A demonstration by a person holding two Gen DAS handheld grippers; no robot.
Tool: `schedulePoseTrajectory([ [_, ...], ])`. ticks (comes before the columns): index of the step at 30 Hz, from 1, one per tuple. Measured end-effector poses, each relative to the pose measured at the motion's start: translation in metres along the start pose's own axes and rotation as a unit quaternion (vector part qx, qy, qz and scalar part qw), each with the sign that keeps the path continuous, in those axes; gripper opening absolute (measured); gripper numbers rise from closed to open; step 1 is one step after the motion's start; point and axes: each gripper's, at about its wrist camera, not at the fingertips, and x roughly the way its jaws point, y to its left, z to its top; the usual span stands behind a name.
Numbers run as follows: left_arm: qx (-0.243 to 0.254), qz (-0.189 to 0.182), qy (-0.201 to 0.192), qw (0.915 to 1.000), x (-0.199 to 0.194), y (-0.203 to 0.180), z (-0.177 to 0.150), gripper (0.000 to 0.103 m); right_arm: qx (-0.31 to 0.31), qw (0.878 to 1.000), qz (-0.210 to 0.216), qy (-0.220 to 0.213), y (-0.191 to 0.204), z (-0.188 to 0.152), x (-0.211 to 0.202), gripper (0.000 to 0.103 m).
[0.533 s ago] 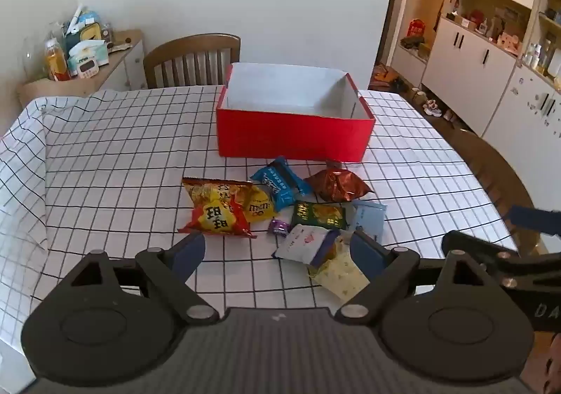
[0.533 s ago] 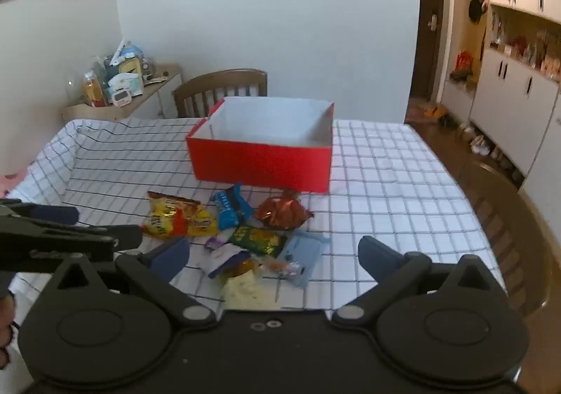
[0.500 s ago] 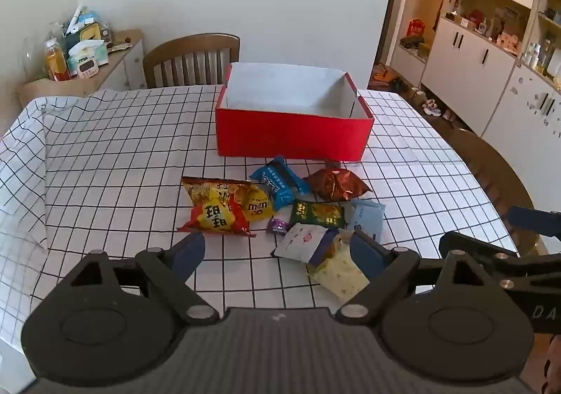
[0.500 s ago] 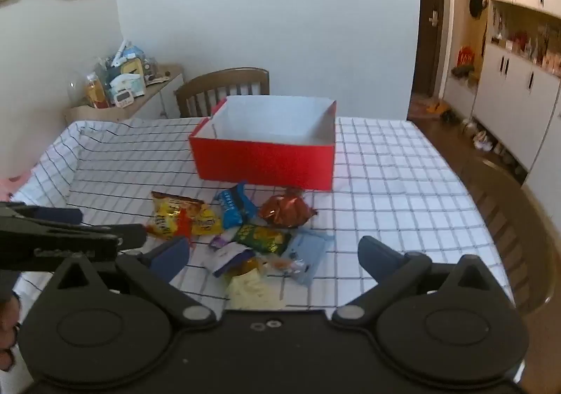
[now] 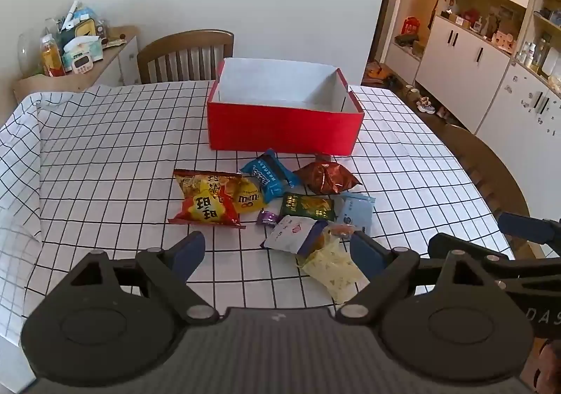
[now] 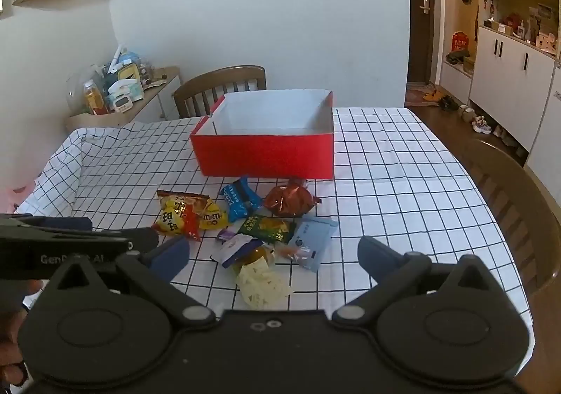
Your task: Organize snacks
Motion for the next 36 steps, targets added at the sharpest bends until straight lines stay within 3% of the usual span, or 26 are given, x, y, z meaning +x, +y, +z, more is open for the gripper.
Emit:
schedulePoseTrajectory([
  [36, 0.015, -0.024, -0.035, 0.9990, -0.014, 0.003, 0.004, 0.090, 0.004, 1.000, -0.015, -0.022, 0.005, -0.002, -0.015, 0.102],
])
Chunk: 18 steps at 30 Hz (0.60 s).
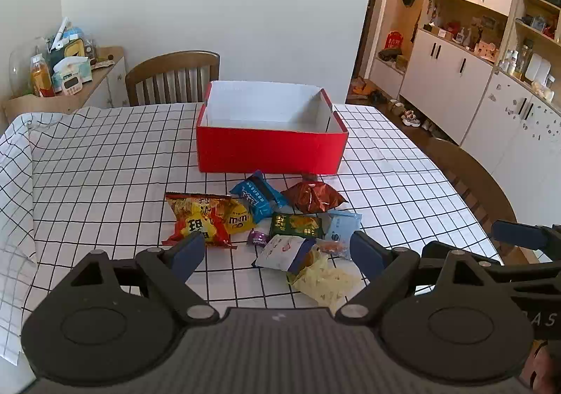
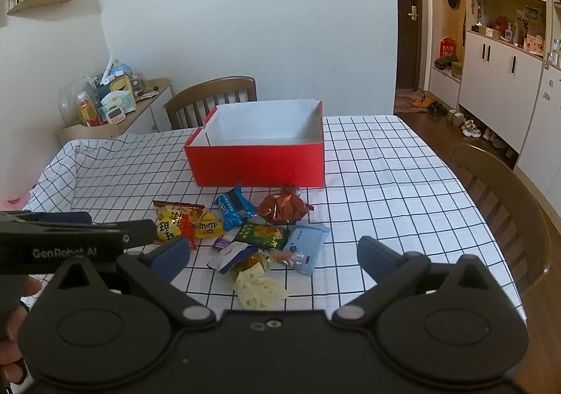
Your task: Organize snacks
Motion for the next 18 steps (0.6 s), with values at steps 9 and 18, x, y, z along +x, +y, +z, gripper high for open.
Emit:
schedulePoseTrajectory([
  [9, 0.003, -0.001, -0.006, 1.0000, -0.0020, 0.0002, 0.0005, 0.090, -0.005, 1.000, 0.001, -0.010, 0.0022, 0.0015, -0.0044, 0.102],
  [18, 0.004, 0.001, -0.008, 1.0000, -0.0022, 0.0005, 0.0014, 0.090, -0.009, 1.000, 0.004, -0.016, 0.0037, 0.0022, -0.0054, 0.102],
])
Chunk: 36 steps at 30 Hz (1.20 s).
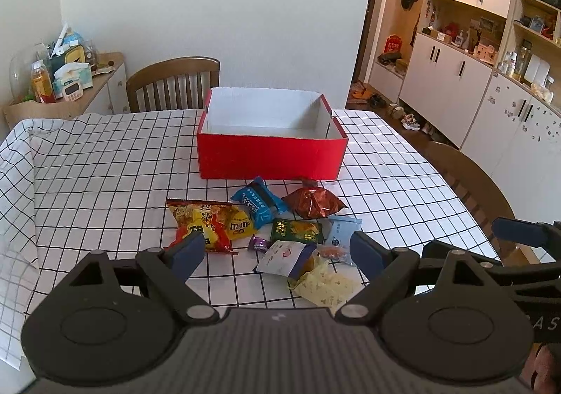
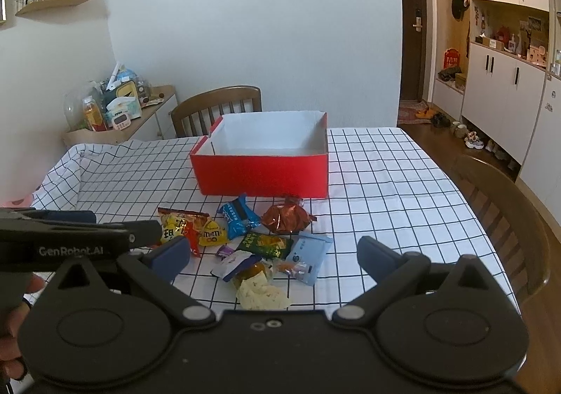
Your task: Organize snacks
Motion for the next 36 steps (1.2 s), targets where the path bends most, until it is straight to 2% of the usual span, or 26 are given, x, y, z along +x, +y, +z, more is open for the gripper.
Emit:
schedulePoseTrajectory([
  [15, -0.001, 0.009, 0.004, 1.0000, 0.004, 0.003, 0.002, 0.090, -0.003, 1.000, 0.000, 0.005, 0.002, 0.002, 0.007, 0.101],
  [24, -0.010, 0.013, 0.026, 0.9995, 0.024, 0.005, 0.005, 0.090, -0.018, 1.000, 0.008, 0.022, 0.001, 0.006, 0.024, 0.100],
  [29, -0.025, 0.037, 0.048, 0.9979, 0.051, 0.011, 0.008, 0.090, -0.013, 0.999, 0.006, 0.039, -0.012, 0.012, 0.047, 0.100],
  [34, -0.069, 0.060, 0.084, 0.9922, 0.090, 0.028, 0.012, 0.090, 0.016, 0.997, 0.006, 0.077, -0.030, 0.016, 0.091, 0.099],
  [36, -0.088, 0.082, 0.090, 0.9887, 0.104, 0.038, 0.011, 0.090, 0.022, 0.995, 0.002, 0.094, -0.035, 0.015, 0.111, 0.098],
])
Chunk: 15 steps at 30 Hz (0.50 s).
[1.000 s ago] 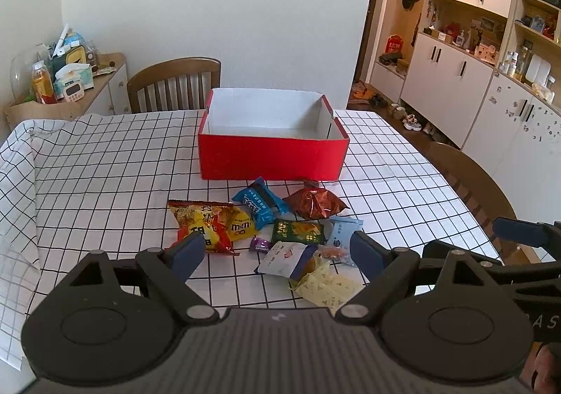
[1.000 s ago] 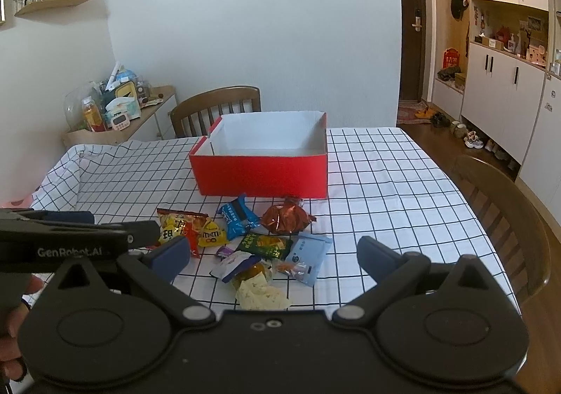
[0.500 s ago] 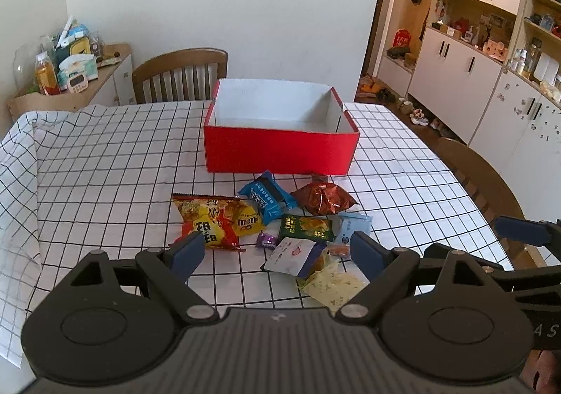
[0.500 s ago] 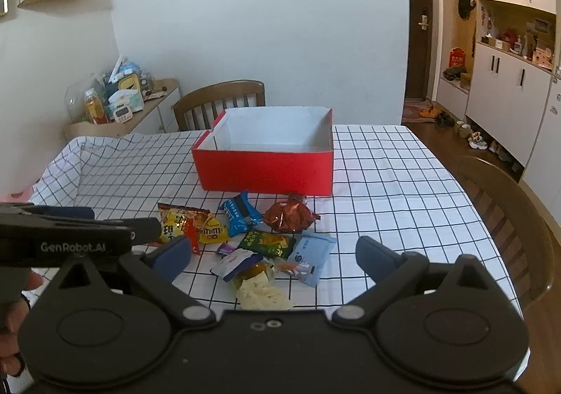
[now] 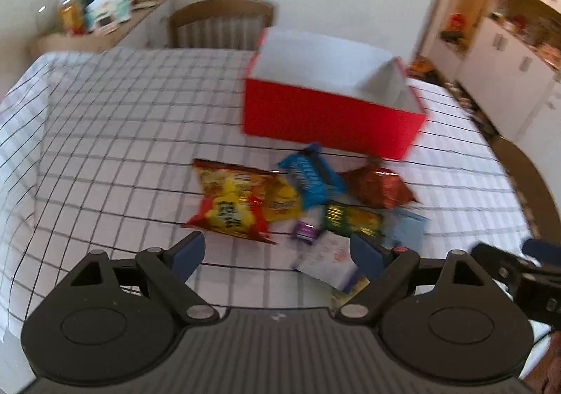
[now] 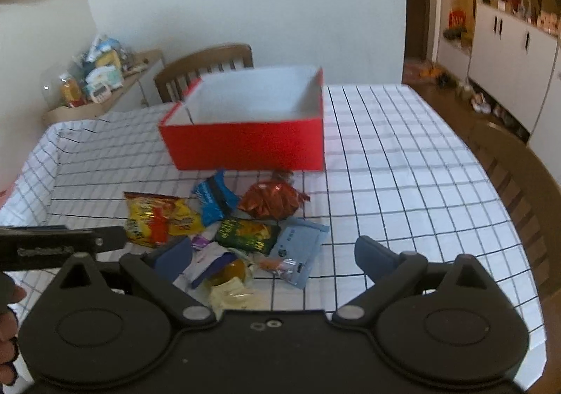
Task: Organize snacks
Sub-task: 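Grasp the yellow-red chip bag with left tool while right grasps light blue pack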
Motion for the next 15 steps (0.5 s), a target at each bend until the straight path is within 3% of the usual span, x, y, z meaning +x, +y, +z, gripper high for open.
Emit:
schedulePoseTrajectory([
  [6, -0.040, 0.042, 0.020, 0.9981, 0.041, 0.023, 0.018, 0.090, 0.041, 0.998, -0.001, 0.055, -0.017, 0.005, 0.057, 0.095],
  [8, -0.048, 0.050, 0.027, 0.9972, 0.055, 0.029, 0.025, 0.090, 0.053, 0.996, -0.011, 0.073, -0.022, 0.007, 0.076, 0.090],
  [15, -0.051, 0.073, 0.074, 0.9932, 0.105, 0.044, 0.039, 0.090, 0.093, 0.988, -0.026, 0.123, -0.032, 0.013, 0.132, 0.081],
])
